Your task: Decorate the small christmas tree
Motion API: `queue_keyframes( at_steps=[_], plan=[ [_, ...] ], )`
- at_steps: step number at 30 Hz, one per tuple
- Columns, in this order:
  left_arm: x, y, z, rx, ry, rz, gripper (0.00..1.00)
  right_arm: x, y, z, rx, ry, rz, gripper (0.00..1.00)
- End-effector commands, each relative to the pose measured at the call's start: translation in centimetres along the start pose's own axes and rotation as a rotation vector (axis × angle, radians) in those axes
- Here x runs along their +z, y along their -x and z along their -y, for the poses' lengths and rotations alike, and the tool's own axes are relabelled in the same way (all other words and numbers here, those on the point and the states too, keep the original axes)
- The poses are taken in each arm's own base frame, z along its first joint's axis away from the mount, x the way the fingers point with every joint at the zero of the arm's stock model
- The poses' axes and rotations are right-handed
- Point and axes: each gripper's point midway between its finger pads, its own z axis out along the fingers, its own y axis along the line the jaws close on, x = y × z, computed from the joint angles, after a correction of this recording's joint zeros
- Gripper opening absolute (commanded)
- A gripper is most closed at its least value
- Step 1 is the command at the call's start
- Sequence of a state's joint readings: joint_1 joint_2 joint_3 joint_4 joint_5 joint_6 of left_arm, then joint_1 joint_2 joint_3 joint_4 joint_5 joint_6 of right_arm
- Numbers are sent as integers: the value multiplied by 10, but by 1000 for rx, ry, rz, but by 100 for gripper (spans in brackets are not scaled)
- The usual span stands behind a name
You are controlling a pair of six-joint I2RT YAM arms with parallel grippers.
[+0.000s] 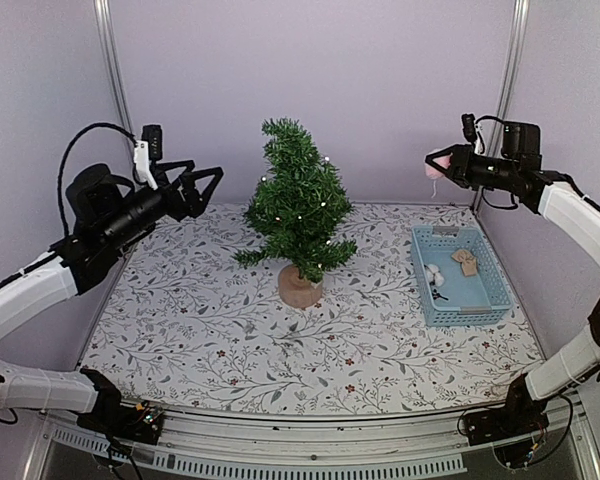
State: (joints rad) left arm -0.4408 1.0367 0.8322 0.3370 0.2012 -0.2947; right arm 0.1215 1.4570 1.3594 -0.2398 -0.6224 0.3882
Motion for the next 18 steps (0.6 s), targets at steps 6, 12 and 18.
queue_keyframes(
  at_steps=[6,12,18],
  plan=[
    [52,-19,153,346,-301,-21,89,-14,-1,-116,13,443,28,34],
    [71,-46,226,394,-450,19,78,-20,-17,-166,17,604,3,34],
    [87,-62,262,417,-457,53,64,-31,-30,-209,4,735,-29,34]
  ],
)
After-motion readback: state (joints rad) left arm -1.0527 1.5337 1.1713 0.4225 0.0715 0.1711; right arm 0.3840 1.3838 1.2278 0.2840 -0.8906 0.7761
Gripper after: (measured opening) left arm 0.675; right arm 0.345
